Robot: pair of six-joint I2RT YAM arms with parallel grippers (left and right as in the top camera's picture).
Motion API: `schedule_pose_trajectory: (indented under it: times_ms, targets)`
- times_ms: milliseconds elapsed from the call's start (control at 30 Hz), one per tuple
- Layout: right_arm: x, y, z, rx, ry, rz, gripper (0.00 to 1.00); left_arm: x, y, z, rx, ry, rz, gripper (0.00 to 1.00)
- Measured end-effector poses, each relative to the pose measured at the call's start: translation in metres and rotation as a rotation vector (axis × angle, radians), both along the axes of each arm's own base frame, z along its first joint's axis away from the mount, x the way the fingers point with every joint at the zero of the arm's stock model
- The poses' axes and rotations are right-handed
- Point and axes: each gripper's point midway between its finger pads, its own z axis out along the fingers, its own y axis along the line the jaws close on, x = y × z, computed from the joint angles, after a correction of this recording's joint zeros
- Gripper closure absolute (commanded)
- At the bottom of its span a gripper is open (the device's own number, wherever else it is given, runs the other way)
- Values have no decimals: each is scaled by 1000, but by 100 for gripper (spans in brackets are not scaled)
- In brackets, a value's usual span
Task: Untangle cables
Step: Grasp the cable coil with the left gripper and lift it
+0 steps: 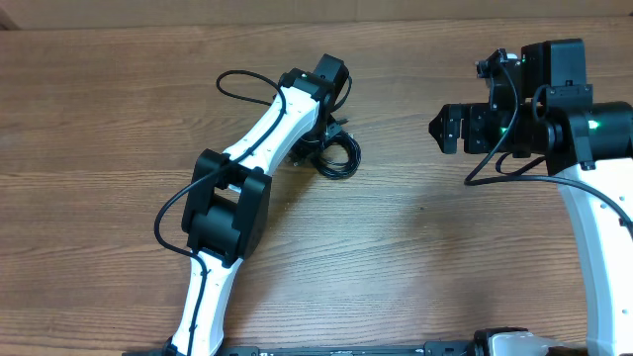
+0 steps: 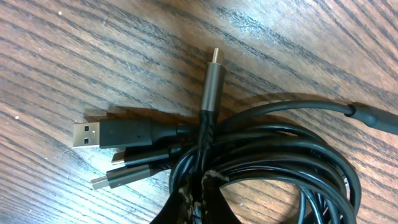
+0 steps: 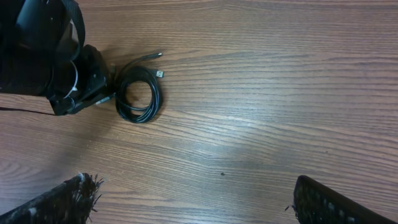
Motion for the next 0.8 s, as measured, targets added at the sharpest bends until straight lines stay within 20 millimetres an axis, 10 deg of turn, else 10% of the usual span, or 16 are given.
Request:
schedule_pose_trajectory:
  times_ms: [267, 433, 567, 800]
  targets:
    - [0, 0, 0, 0, 1, 1, 0, 7, -10, 2, -43, -24, -116, 96]
    - [1, 0, 0, 1, -3, 2, 30, 9, -15, 22, -81, -43, -236, 96]
    - [2, 0, 1, 1, -8, 1, 20, 21, -20, 89, -122, -185, -336, 96]
    - [3, 3, 3, 12, -17, 10, 5, -1, -14, 263, -188, -550, -516, 96]
